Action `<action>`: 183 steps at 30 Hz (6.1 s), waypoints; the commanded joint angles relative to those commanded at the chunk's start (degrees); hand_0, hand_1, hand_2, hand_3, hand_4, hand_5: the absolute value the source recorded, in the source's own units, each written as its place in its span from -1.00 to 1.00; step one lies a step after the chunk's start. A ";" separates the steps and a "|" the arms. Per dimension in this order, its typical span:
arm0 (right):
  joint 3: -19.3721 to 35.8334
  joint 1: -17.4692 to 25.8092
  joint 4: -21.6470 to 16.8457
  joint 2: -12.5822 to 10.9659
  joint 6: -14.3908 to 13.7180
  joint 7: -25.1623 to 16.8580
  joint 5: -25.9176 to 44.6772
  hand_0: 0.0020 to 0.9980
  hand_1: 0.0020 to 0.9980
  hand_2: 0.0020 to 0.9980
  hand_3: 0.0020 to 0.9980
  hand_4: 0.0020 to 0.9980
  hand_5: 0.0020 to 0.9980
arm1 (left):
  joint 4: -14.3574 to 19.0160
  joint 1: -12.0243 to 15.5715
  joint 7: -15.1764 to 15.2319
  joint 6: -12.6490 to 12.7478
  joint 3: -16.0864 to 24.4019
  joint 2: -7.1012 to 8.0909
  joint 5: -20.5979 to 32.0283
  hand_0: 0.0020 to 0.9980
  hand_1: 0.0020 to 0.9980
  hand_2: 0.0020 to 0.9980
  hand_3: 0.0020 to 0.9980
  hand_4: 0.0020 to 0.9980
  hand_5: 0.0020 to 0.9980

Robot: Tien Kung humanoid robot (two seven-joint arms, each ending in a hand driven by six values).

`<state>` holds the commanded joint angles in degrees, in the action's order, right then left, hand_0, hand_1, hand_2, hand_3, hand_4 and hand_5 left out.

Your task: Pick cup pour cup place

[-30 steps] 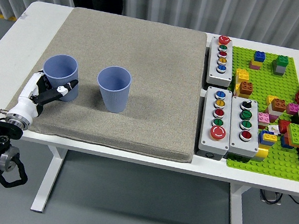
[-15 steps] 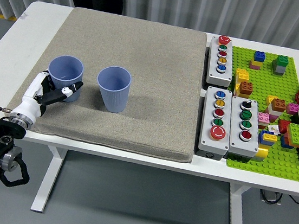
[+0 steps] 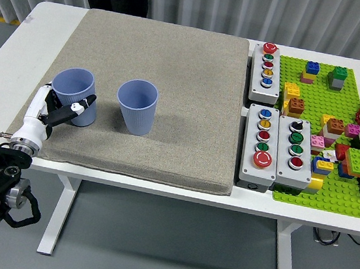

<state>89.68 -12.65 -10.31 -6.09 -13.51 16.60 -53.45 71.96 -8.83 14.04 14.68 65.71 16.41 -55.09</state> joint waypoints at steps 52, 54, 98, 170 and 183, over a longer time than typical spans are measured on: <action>-0.50 -0.36 0.00 -0.77 -0.39 -0.32 0.81 0.41 0.26 0.17 0.15 -1.00 -0.76 | 17.31 -13.05 -19.14 -2.75 -10.12 16.74 -58.22 0.09 0.07 0.17 0.18 0.46 -0.75; -0.53 -0.41 0.00 -0.78 -0.41 -0.35 0.91 0.41 0.26 0.17 0.15 -1.00 -0.76 | 17.25 -13.14 -19.27 -3.00 -10.25 16.90 -58.86 0.09 0.07 0.17 0.18 0.46 -0.75; -0.55 -0.59 0.00 -0.94 -0.36 -0.39 1.01 0.41 0.26 0.17 0.15 -1.00 -0.78 | 18.56 -17.32 -20.97 -5.41 -14.65 22.53 -68.96 0.11 0.08 0.17 0.18 0.44 -0.72; -0.03 -0.28 0.00 -0.55 -0.61 -0.12 -0.28 0.41 0.26 0.17 0.15 -1.00 -0.80 | 2.32 -8.92 10.25 8.77 -2.53 3.32 -8.29 0.14 0.10 0.23 0.20 0.47 -0.63; 0.11 -0.18 0.00 -0.49 -0.70 -0.13 -0.49 0.41 0.27 0.17 0.15 -1.00 -0.79 | 1.64 -7.75 7.48 11.27 -2.54 2.05 12.96 0.15 0.10 0.23 0.20 0.46 -0.63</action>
<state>89.79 -12.83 -10.31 -6.58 -14.21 16.47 -53.94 73.60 -16.58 21.52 25.95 63.17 18.46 -42.13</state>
